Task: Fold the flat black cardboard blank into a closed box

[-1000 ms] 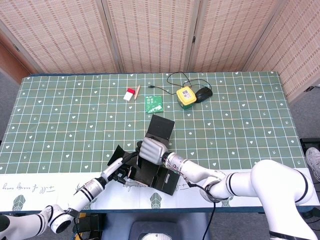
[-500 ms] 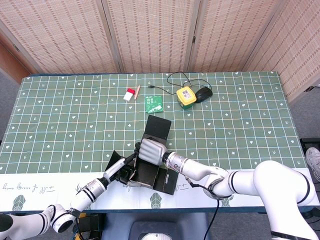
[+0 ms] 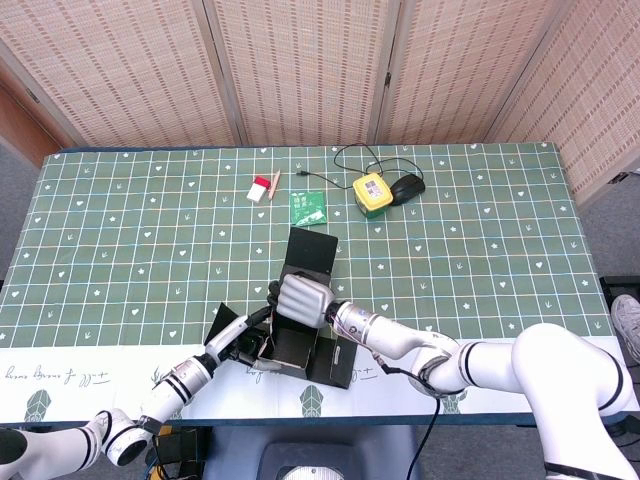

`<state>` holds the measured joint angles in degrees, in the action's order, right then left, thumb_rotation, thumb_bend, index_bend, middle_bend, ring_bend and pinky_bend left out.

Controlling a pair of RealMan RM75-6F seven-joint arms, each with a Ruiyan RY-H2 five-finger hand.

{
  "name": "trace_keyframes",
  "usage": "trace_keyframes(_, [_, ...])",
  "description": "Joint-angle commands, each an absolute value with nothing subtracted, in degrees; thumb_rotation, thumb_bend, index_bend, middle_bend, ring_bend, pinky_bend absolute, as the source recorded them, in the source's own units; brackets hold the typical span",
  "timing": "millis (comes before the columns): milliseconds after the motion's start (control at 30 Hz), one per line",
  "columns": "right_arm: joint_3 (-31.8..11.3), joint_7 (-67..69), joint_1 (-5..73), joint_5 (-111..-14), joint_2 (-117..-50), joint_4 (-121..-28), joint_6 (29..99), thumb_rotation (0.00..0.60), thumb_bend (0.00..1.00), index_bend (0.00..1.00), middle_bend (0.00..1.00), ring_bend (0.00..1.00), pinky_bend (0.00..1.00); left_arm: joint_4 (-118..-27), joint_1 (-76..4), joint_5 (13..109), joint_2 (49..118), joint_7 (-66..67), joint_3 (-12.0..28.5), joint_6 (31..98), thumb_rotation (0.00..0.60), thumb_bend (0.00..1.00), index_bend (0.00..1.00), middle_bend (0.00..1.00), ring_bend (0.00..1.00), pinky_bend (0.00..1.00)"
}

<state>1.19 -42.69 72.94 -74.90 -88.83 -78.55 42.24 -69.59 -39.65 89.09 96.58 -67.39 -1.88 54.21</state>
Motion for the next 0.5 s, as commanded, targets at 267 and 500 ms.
trace_keyframes(267, [-1.00,-47.10,71.67,-68.17,-88.42,-82.41,41.56,0.600,0.18,0.00,0.00,0.61,0.83,-70.01,-39.12,88.66,96.27,-66.39,-1.67,54.67,0.600,0.04,0.29,0.26,0.68,0.80])
trace_keyframes(500, [-2.22,-45.69,70.48,-64.85,-87.21,-86.94,42.06,0.600,0.14,0.00,0.00,0.59,0.83,-70.20,-38.75,88.23,95.96,-65.16,-1.50,54.77,0.600,0.04,0.29,0.26,0.68,0.80])
